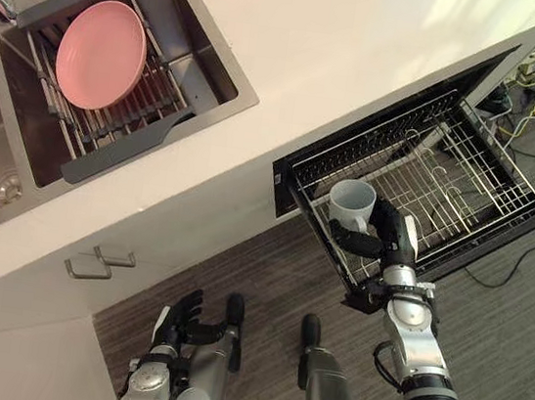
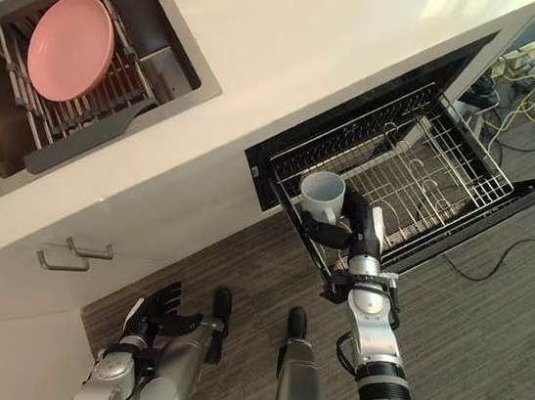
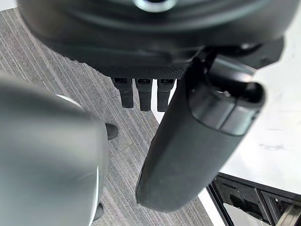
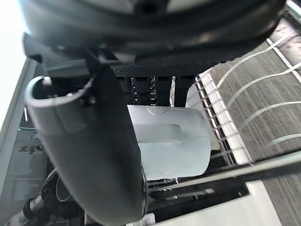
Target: Walk over to the sink, pick up the cup, carry it to the dishwasher, place the cup inside the dishwasher, then close the dishwasher door
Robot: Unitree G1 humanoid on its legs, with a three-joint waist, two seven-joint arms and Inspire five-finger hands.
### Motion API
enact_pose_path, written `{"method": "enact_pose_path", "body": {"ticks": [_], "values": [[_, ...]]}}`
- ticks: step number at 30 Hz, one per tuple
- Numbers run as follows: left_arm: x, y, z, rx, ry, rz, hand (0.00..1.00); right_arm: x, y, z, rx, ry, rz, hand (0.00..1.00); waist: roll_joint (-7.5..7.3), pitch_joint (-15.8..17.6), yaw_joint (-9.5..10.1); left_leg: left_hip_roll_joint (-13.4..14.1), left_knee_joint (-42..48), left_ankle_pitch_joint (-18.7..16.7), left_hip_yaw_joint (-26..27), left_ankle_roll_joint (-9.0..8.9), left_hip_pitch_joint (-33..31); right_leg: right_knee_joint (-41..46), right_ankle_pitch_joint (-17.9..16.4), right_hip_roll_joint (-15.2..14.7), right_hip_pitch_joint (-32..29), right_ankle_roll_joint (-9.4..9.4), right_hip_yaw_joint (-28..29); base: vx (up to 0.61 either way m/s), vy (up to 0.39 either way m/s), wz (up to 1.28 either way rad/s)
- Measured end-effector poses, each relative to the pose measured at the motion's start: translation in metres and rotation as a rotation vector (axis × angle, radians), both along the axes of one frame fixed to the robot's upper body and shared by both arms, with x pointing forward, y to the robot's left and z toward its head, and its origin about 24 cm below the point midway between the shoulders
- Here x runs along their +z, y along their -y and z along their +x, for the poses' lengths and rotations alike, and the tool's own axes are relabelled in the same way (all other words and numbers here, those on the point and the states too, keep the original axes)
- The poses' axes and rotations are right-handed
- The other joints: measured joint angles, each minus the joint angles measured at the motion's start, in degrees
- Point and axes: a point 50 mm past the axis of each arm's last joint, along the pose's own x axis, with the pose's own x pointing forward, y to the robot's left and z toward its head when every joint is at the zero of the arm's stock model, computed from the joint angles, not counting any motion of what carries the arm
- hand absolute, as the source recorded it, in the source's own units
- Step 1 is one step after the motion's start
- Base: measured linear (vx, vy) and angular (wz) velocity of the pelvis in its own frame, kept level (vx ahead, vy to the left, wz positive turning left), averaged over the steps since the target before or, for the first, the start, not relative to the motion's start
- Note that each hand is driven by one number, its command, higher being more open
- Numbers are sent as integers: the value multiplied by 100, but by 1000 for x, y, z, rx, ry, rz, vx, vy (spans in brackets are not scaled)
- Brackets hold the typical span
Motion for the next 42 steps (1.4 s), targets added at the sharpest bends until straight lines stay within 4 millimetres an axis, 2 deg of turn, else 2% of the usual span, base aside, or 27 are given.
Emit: {"method": "enact_pose_path", "body": {"ticks": [8, 14, 15, 26, 36, 42], "values": [[5, 10, 8, -4, 33, -25, 90, 18, 1, 11, -68, 67, -24, 30, 5, 12, 20, 33, -107, 49, 16, -95, 11, 101, -7, -32, -58, 14, -205, 57, -28, 1], [10, 12, 14, -7, 67, -28, 90, 17, 4, 11, -97, 62, -5, 30, 5, 15, 33, 9, -177, 56, 41, -97, 49, 101, -11, -70, -55, 8, -243, 7, -1, 0], [10, 12, 14, -7, 67, -28, 90, 16, 3, 11, -95, 56, -3, 90, 5, 15, 35, 8, -189, 61, 45, -93, 56, 101, -11, -72, -54, 7, -244, 0, 0, 0], [10, 12, 15, -8, 69, -27, 90, -8, -3, 11, -87, -61, -9, 90, 5, 15, 80, -9, -333, 124, 72, -80, 159, 83, -10, -84, 0, 6, -257, 0, 0, 0], [12, 12, 20, 4, 77, -16, 90, -8, -7, 11, -82, -61, -12, 90, 0, 18, 85, -7, -339, 124, 115, -84, 237, 51, -4, -85, 75, 9, -235, 0, 0, 0], [11, 12, 19, 3, 66, -13, 90, 5, -11, -9, -83, 32, -72, 90, -39, 39, 55, -1, -371, 117, 133, -86, 342, -61, 22, -75, 205, 20, -221, 6, 0, -1]]}}
